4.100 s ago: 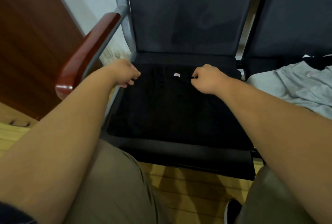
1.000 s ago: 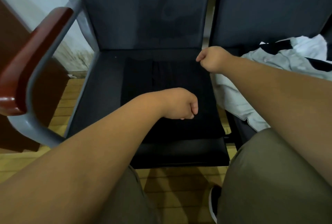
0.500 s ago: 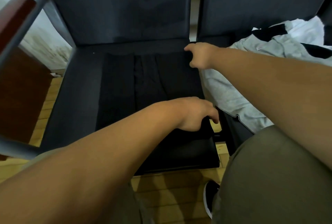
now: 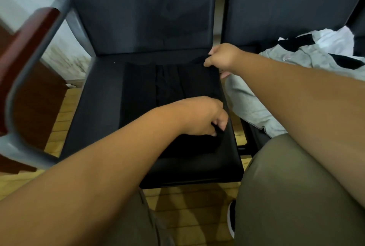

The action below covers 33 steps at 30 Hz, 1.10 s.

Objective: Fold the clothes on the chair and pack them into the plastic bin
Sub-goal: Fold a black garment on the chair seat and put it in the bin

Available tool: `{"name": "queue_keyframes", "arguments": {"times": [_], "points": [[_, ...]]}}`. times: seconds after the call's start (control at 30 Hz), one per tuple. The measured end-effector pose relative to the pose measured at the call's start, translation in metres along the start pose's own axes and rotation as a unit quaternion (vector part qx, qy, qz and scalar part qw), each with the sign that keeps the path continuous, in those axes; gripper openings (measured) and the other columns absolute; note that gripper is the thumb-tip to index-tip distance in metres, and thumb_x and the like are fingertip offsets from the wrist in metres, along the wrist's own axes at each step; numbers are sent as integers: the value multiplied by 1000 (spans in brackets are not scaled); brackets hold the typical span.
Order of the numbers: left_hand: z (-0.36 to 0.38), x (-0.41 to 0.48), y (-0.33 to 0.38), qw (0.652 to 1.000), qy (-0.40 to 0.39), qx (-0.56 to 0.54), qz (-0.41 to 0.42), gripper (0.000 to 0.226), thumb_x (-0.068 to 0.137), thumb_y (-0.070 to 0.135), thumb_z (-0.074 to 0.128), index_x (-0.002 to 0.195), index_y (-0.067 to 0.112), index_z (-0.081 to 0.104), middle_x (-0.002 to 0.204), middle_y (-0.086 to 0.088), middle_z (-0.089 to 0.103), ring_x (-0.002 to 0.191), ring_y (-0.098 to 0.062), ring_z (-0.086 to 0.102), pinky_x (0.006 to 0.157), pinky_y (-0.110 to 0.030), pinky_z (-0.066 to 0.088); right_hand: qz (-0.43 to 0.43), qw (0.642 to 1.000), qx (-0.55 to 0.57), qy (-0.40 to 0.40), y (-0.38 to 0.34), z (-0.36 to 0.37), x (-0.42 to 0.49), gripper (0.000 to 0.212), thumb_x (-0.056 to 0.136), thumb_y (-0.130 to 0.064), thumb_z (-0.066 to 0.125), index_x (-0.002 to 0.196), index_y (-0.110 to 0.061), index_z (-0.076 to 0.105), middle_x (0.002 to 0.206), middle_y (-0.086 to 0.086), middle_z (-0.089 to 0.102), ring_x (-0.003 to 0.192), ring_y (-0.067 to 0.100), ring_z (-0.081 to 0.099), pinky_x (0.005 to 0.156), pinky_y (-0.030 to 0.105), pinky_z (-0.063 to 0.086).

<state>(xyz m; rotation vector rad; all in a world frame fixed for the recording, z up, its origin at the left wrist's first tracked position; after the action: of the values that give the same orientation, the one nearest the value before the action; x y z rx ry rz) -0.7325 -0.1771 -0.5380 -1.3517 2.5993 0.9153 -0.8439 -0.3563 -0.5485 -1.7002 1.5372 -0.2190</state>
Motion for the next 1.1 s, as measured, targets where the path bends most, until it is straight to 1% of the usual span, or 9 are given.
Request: {"name": "queue_keyframes", "arguments": {"times": [0.1, 0.2, 0.27, 0.4, 0.63, 0.77, 0.87, 0.97, 1.1], "points": [[-12, -29, -6, 999, 29, -24, -4, 20, 91, 16, 81, 109, 26, 79, 114, 9, 62, 101, -10, 65, 97, -37, 55, -11, 990, 136, 22, -15, 12, -5, 30, 93, -15, 74, 121, -22, 65, 115, 8, 70, 103, 28, 72, 73, 41, 66], [-20, -65, -18, 997, 67, -45, -14, 21, 89, 17, 83, 104, 31, 82, 111, 14, 62, 98, -2, 64, 97, -31, 55, -58, 982, 172, 54, -39, 29, -14, 53, 94, -11, 73, 139, -36, 61, 118, 1, 65, 97, 21, 69, 60, 31, 61], [-23, -88, -26, 994, 93, -52, -23, 21, 87, 18, 85, 102, 33, 83, 109, 16, 62, 96, 0, 64, 95, -26, 54, -86, 976, 193, 48, -56, 43, -17, 65, 95, -7, 71, 145, -45, 56, 125, -3, 60, 96, 20, 68, 59, 27, 59], [-29, -133, -44, 988, 121, -53, -76, 19, 85, 26, 88, 100, 37, 84, 106, 18, 60, 96, 2, 62, 90, -17, 51, -126, 970, 207, 31, -91, 74, -22, 62, 97, 0, 67, 140, -43, 63, 120, -9, 56, 92, 15, 68, 65, 27, 63], [-22, -186, -80, 983, 68, -51, -164, 22, 86, 26, 86, 99, 43, 83, 102, 20, 62, 96, 4, 61, 83, -8, 47, -143, 975, 170, 5, -128, 130, -20, 33, 98, 0, 60, 116, -23, 75, 111, -4, 65, 99, 16, 70, 76, 33, 67], [-13, -193, -96, 983, 6, -4, -183, 22, 88, 26, 84, 106, 39, 83, 98, 20, 67, 91, 5, 62, 81, -12, 46, -132, 977, 166, -20, -140, 150, -17, 35, 98, 1, 57, 114, -24, 74, 123, 2, 65, 106, 19, 69, 77, 32, 67], [-9, -190, -105, 976, -60, 59, -201, 29, 92, 28, 80, 119, 38, 79, 110, 18, 66, 102, -3, 62, 87, -20, 45, -123, 973, 187, -62, -142, 161, -18, 41, 100, 3, 54, 127, -23, 71, 131, 8, 66, 103, 20, 74, 82, 32, 66], [-7, -187, -110, 963, -129, 44, -233, 35, 94, 30, 79, 127, 39, 73, 115, 16, 61, 104, -7, 57, 87, -26, 42, -123, 971, 179, -98, -140, 164, -24, 47, 104, 4, 45, 134, -24, 68, 149, 8, 55, 100, 15, 77, 88, 32, 65], [-7, -182, -108, 965, -126, 18, -228, 35, 93, 31, 79, 127, 35, 71, 114, 14, 65, 104, -8, 59, 81, -24, 45, -132, 979, 126, -93, -137, 157, -38, 43, 104, 1, 44, 125, -25, 72, 148, 3, 57, 101, 12, 76, 91, 32, 64]]}}
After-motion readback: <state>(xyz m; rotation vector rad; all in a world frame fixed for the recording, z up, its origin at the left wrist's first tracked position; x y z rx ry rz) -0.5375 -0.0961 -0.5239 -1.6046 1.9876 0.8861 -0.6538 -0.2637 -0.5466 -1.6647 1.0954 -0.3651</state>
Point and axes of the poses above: each hand's wrist, its own x-axis towards the middle knuckle, its own z-axis out of the palm, y = z × x, the point moved 1 cm from there along x, towards the middle knuckle
